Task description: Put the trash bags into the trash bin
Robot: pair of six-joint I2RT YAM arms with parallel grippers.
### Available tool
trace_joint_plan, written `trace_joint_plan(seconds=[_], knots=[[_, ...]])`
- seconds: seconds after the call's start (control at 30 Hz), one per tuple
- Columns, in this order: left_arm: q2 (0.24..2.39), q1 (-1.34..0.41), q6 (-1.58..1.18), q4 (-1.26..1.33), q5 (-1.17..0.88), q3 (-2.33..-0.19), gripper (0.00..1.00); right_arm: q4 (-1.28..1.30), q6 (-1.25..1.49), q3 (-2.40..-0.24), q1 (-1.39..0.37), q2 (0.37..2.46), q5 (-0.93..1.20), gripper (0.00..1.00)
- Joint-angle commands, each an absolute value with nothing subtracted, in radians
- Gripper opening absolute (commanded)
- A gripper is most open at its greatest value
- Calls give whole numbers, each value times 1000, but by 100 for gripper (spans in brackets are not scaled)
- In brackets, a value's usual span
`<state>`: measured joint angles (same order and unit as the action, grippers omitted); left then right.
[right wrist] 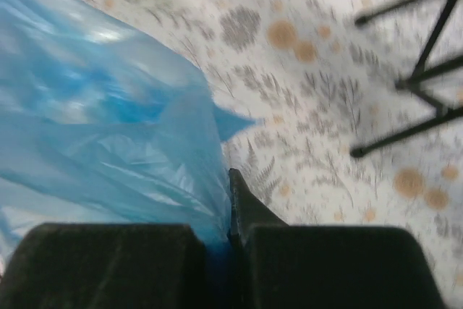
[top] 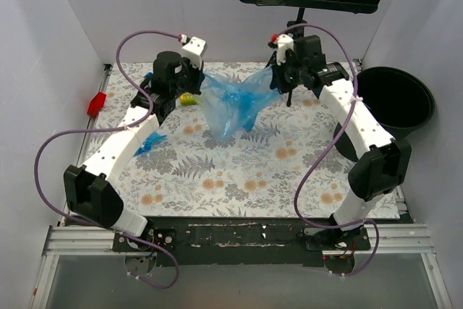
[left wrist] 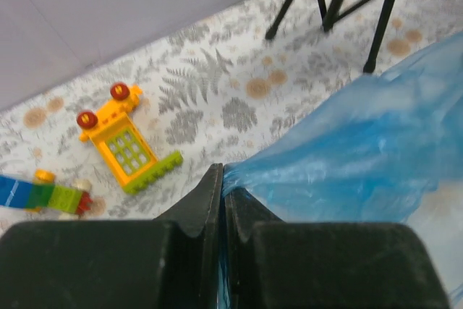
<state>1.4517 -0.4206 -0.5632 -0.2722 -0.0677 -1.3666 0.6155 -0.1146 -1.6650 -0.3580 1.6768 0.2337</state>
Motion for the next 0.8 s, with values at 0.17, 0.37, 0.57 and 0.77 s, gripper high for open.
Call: trace_joint_plan(seconds=[0.17, 0.37, 0.57, 0.77], knots=[[1624, -416, -586, -318, 53, -1977, 0, 481, -212, -2419, -497, 1876, 210, 1], [1670, -492, -422, 86, 169, -2412, 0, -453, -409, -2141, -553, 1652, 110, 1], [1435, -692, -45, 327, -346, -2022, 0, -746, -998, -2058, -785, 1618, 66, 1], [1010, -692, 658, -598, -402, -875, 0, -188, -1376, -547, -758, 983, 194, 1]])
